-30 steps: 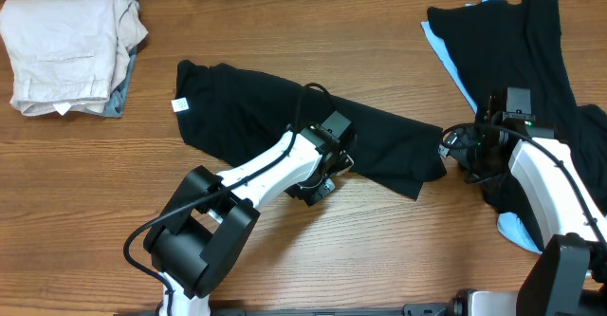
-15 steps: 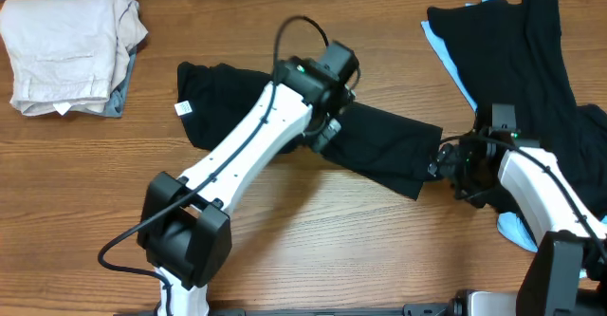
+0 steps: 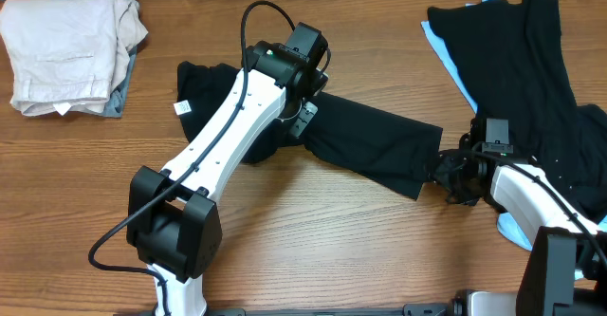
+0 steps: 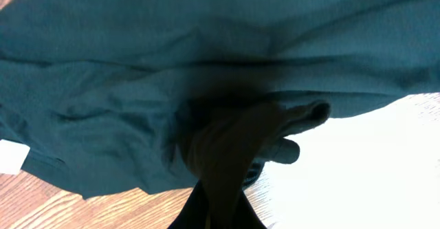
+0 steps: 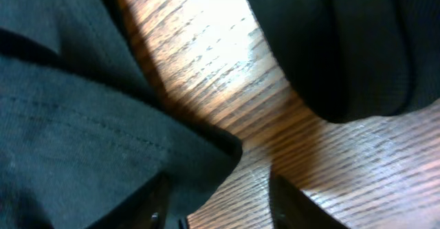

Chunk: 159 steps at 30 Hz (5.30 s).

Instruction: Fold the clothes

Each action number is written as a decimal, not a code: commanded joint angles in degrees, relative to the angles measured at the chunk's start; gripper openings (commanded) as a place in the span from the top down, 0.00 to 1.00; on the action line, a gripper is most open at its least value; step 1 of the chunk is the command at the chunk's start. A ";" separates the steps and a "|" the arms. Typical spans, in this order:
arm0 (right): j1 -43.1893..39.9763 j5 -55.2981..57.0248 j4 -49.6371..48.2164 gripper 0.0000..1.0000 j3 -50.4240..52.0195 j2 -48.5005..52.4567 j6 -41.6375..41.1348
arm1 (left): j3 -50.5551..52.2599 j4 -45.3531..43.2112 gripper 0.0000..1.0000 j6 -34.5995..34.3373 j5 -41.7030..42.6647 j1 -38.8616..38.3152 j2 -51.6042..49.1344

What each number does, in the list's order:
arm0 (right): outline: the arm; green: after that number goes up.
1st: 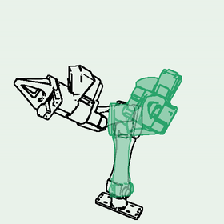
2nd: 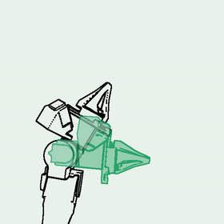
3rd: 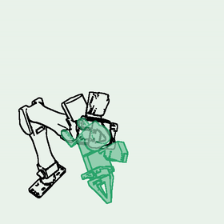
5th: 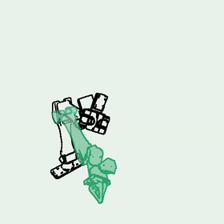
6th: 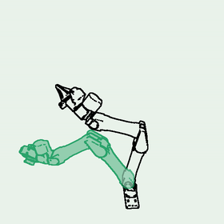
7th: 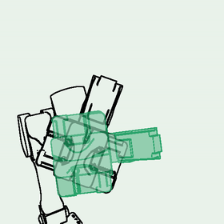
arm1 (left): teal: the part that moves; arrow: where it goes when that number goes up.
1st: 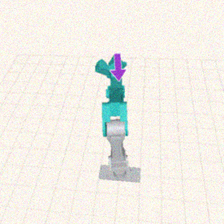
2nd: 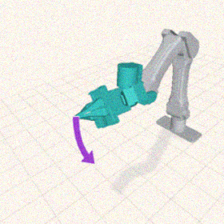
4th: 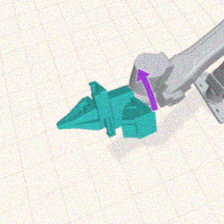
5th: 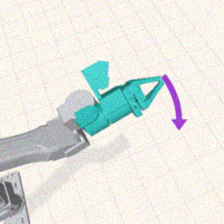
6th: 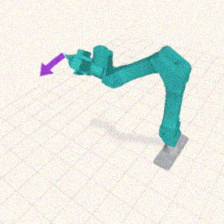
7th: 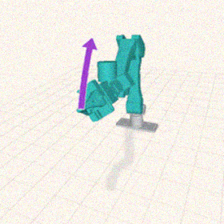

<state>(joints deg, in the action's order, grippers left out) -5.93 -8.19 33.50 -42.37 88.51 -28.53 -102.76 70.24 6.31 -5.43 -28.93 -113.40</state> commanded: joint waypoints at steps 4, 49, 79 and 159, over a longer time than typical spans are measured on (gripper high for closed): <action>0.15 -0.94 -1.07 0.67 0.44 0.72 -0.07 | -1.29 -1.64 0.96 -4.96 -0.55 0.15 0.28; -6.58 -3.50 45.75 0.96 -88.61 -1.14 12.39 | -59.28 13.33 0.96 -5.27 -35.45 18.62 7.34; -6.56 5.53 62.16 0.96 -88.54 -14.32 15.52 | -54.77 23.32 0.96 -11.87 -35.39 18.88 23.56; 13.38 -11.34 21.70 0.00 -34.84 8.37 13.77 | 3.37 -10.69 0.18 7.15 6.05 29.33 -5.38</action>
<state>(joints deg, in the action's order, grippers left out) 7.03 -19.31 55.72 -77.38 97.03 -14.94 -105.23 64.64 7.94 -2.07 -0.08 -119.13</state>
